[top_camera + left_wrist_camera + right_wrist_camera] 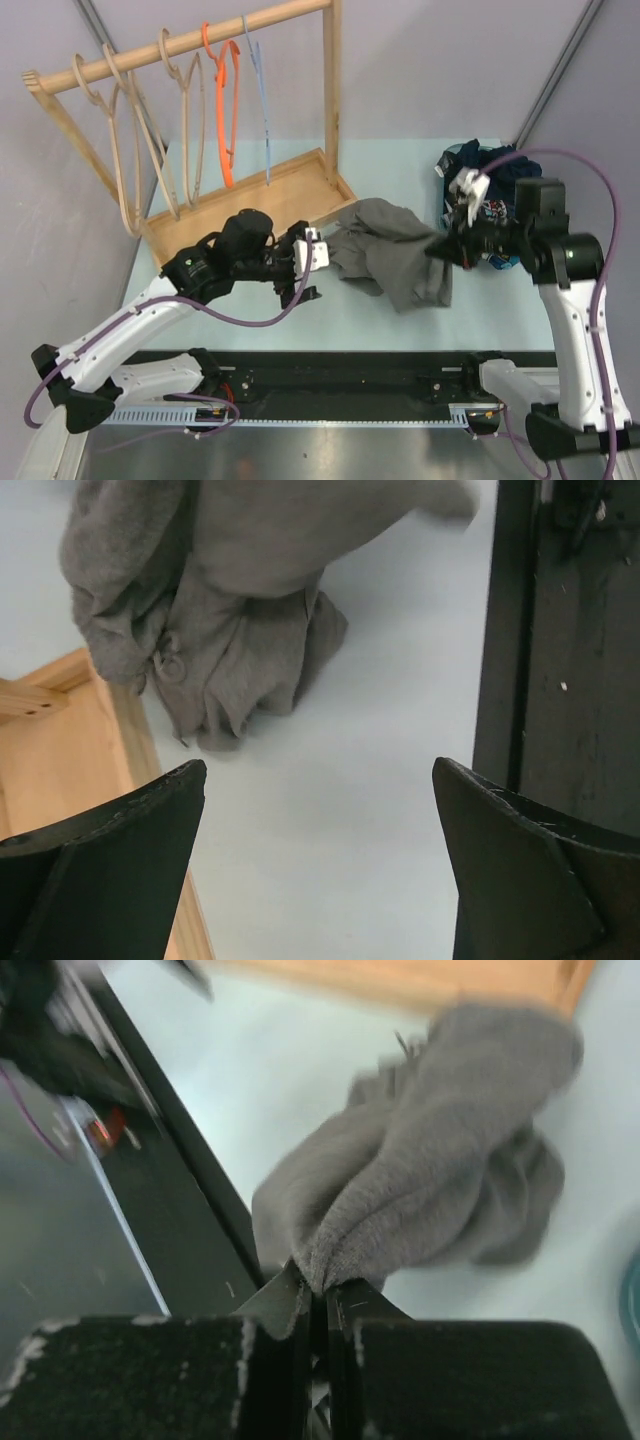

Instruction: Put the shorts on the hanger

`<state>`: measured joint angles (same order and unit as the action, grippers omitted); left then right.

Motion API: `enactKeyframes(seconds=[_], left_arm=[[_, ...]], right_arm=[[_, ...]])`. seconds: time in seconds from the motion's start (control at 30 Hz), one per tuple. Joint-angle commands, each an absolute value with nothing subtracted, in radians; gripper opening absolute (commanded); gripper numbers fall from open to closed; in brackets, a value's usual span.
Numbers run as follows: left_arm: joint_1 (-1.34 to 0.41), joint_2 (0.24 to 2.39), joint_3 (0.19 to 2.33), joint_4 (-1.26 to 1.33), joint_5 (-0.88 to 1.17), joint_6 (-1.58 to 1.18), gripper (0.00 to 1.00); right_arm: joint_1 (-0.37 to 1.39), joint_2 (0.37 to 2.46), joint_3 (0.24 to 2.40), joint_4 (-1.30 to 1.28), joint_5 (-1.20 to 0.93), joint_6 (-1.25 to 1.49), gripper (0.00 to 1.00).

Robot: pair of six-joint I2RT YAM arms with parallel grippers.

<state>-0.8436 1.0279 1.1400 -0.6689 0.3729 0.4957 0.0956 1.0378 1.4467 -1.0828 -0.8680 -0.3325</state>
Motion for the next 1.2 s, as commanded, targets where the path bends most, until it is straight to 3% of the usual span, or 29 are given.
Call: enactKeyframes(seconds=[0.0, 0.03, 0.1, 0.2, 0.4, 0.63, 0.9, 0.93, 1.03, 1.07, 1.13, 1.17], left_arm=[[-0.842, 1.049, 1.106, -0.794, 0.468, 0.645, 0.99], [-0.844, 1.055, 1.097, -0.805, 0.465, 0.655, 0.99], [-0.842, 1.083, 1.097, -0.837, 0.474, 0.678, 0.99], [-0.842, 1.098, 1.095, -0.856, 0.489, 0.692, 0.98], [-0.806, 1.089, 1.046, -0.827, 0.486, 0.683, 0.98], [-0.769, 1.057, 1.028, -0.828, 0.485, 0.689, 0.98], [-0.769, 0.979, 0.996, -0.813, 0.425, 0.664, 0.98], [-0.769, 0.974, 0.994, -0.810, 0.420, 0.658, 0.98], [-0.767, 0.950, 0.973, -0.808, 0.410, 0.643, 0.98], [-0.767, 0.945, 0.965, -0.802, 0.408, 0.641, 0.98], [-0.767, 0.931, 0.945, -0.790, 0.407, 0.631, 0.98], [-0.767, 0.930, 0.942, -0.781, 0.408, 0.627, 0.98]], right_arm=[[0.095, 0.972, 1.295, -1.411, -0.573, -0.799, 0.21], [0.089, 0.991, 1.270, -1.429, -0.530, -0.871, 0.43], [0.065, 1.032, 1.252, -1.462, -0.451, -0.913, 0.76], [0.055, 1.083, 1.272, -1.387, -0.459, -0.856, 0.97], [0.268, 1.173, 1.310, -1.025, -0.427, -0.482, 1.00], [0.494, 1.386, 1.316, -0.570, -0.299, -0.359, 1.00], [0.549, 1.670, 1.402, -0.449, -0.295, -0.338, 0.99], [0.548, 1.690, 1.413, -0.457, -0.296, -0.337, 0.97], [0.540, 1.739, 1.460, -0.512, -0.308, -0.354, 0.68], [0.537, 1.747, 1.474, -0.534, -0.320, -0.354, 0.47], [0.515, 1.758, 1.529, -0.613, -0.342, -0.367, 0.20], [0.508, 1.756, 1.554, -0.644, -0.360, -0.368, 0.00]])
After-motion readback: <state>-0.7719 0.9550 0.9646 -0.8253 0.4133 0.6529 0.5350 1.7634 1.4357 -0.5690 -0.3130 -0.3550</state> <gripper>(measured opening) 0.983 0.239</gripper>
